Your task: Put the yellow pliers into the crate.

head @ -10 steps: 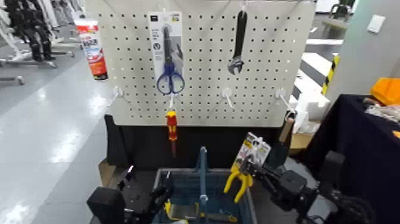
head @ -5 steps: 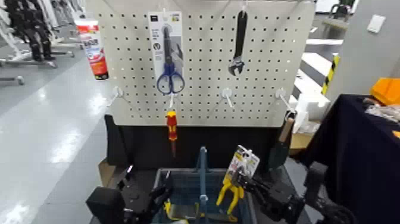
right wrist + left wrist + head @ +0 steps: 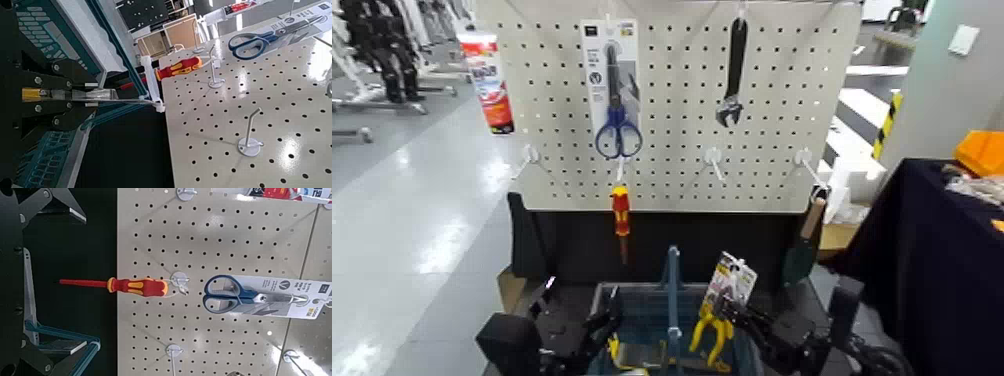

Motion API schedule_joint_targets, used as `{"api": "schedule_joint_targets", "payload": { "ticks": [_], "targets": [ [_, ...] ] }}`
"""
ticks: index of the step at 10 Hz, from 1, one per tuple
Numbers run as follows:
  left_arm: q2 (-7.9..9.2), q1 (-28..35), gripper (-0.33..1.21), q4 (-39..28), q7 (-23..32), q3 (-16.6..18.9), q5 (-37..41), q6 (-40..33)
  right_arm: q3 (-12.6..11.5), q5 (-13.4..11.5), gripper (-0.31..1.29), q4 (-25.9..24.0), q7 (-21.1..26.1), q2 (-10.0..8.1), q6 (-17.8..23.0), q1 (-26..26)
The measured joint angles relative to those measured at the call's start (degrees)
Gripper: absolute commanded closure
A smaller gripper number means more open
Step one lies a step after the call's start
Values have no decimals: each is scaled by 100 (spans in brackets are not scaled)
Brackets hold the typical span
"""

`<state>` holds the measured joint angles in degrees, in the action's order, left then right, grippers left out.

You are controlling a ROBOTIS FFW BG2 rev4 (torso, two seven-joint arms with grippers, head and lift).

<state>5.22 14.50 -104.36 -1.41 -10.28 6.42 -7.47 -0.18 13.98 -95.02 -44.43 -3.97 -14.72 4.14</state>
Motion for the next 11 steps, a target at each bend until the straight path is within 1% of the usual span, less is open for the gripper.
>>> {"api": "schedule_joint_targets", "payload": {
  "ticks": [2,3,4,5,7,9,10,11],
  "targets": [
    [-3,-4,19,-6,0,7,0,0,37,-6,111,156,-12,-4,58,-48],
    [-3,-4,19,-6,0,9,0,0,49,-6,88,200,-13,-1,52,-71],
    [-5,-8,19,-6,0,14,0,0,51,23,36,215,2,1,-36,-82],
    [-6,-8,19,-12,0,18,0,0,48,108,4,226,12,0,-118,-85],
    [-12,-6,19,-14,0,20,0,0,58,182,6,225,17,-6,-144,-84],
    [-12,6,19,-14,0,41,0,-19,50,242,6,104,230,-11,-18,9],
    [-15,17,19,-14,0,45,0,-31,33,242,6,-48,525,-4,122,136],
    [-22,39,19,-14,0,60,0,-66,34,218,7,-263,1096,9,381,355]
  ]
}}
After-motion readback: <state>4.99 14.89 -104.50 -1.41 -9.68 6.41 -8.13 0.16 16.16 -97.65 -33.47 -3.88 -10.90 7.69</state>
